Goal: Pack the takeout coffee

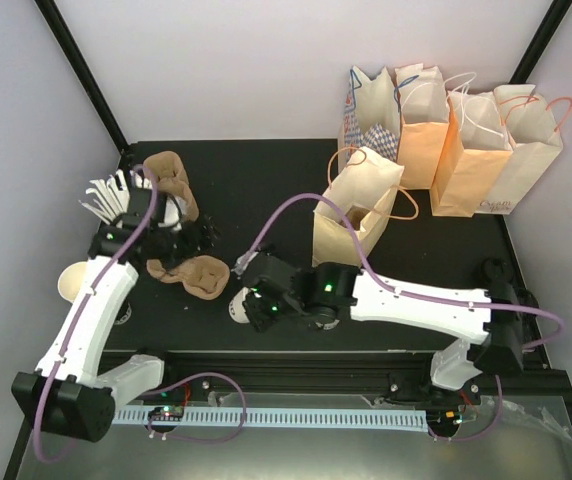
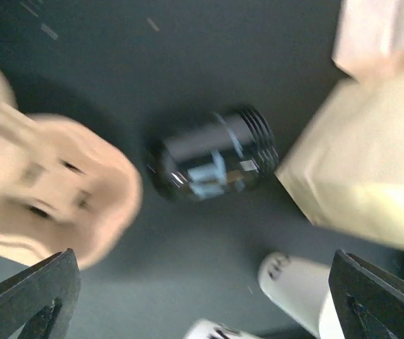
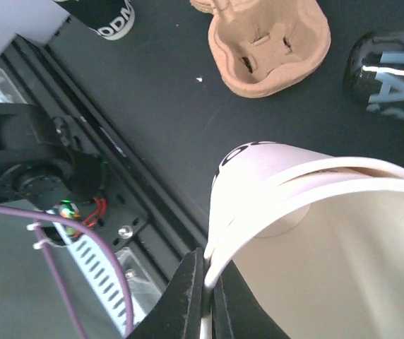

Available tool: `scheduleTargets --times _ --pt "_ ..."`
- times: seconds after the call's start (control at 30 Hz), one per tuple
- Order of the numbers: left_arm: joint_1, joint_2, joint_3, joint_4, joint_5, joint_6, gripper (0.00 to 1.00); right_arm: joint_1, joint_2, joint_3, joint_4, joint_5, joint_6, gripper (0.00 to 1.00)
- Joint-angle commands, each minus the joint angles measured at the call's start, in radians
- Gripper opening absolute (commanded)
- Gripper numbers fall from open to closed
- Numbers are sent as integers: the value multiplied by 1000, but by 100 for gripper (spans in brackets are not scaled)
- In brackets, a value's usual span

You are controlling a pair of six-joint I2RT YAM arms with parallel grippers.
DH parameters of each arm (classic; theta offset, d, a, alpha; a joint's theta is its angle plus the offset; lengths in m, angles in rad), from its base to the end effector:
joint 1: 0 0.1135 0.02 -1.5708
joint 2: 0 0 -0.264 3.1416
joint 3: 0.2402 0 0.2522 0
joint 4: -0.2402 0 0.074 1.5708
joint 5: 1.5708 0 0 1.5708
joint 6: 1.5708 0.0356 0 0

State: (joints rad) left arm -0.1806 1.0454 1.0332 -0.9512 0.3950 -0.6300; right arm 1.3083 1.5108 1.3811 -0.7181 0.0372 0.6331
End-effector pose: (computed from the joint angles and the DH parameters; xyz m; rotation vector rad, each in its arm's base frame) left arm 0.1886 -0.0484 0.3112 -0.4239 2.5924 -0.8061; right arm 0.0862 0.3158 0.3227 -0.8422 2.4543 0.7824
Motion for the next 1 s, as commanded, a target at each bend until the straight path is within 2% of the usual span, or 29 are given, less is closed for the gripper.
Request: scheduleTargets --times 0.0,0.13,0.27,0.43,0.57,0.63,0.7,0.83,0.97 --pt "101 91 186 -228 -310 114 99 38 101 119 -132 149 -199 2" --pt "150 127 289 -259 -371 83 99 66 242 257 -174 217 -327 4" --pt "166 125 299 -245 -332 45 99 82 396 400 -253 295 -390 4" --pt "168 126 251 -235 -223 32 99 83 487 466 -286 339 -469 9" --pt "168 138 232 -273 -253 40 99 83 513 471 -290 338 -506 13" --pt "172 140 205 -262 -237 66 99 82 518 467 -282 328 -515 19" --pt "174 138 175 -249 -211 76 99 82 524 471 -279 322 -519 32" --pt "175 115 115 -214 -165 83 99 81 509 483 -282 334 -523 38" --pt "174 78 73 -185 -124 98 99 80 430 468 -246 312 -529 53"
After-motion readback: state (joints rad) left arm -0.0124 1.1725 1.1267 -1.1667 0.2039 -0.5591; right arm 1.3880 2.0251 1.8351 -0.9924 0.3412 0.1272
